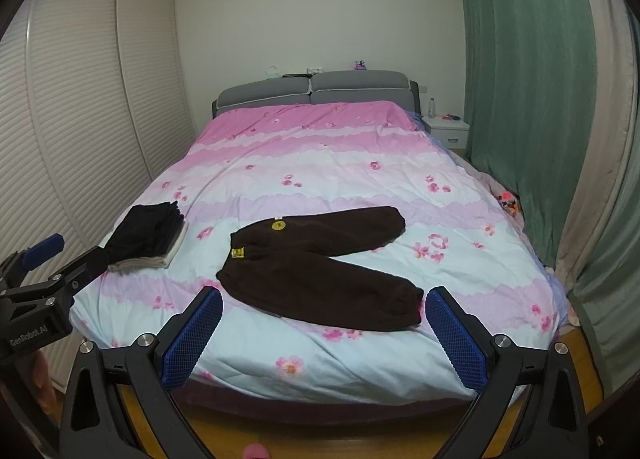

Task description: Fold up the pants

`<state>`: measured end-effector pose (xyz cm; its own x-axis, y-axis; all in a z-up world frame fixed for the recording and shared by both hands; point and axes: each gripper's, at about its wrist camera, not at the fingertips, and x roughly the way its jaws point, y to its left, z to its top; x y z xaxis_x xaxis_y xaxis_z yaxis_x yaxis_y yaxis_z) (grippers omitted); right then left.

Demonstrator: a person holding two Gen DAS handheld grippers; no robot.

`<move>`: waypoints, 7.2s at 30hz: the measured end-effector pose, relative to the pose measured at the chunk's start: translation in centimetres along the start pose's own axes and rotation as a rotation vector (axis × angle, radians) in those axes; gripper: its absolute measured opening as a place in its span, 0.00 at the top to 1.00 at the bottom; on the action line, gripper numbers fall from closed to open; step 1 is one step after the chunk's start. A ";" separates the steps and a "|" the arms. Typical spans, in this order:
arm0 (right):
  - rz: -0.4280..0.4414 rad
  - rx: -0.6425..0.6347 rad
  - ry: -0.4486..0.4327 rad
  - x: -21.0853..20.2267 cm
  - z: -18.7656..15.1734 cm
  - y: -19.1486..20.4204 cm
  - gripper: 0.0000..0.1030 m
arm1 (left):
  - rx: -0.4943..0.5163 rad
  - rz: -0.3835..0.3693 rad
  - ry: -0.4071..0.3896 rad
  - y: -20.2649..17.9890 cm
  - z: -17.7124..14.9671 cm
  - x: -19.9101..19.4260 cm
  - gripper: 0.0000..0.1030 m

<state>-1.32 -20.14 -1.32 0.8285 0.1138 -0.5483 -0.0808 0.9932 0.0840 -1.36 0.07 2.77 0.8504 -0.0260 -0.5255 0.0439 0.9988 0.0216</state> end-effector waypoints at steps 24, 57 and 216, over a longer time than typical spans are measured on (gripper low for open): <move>0.002 -0.034 0.126 9.9 -0.4 1.2 0.00 | 0.005 0.110 0.159 3.7 -2.1 10.6 0.00; -0.155 0.475 0.580 43.2 -14.6 -4.5 0.01 | -0.190 0.012 0.746 10.1 -15.8 50.1 0.00; 0.134 -0.074 0.494 55.9 13.8 -14.3 0.31 | -0.098 0.240 0.674 5.5 3.2 51.1 0.21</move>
<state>53.74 -28.37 -21.71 0.4486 0.2207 -0.8660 -0.2223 0.9661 0.1311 44.05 4.14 -21.26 0.3211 0.1938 -0.9270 -0.1773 0.9738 0.1422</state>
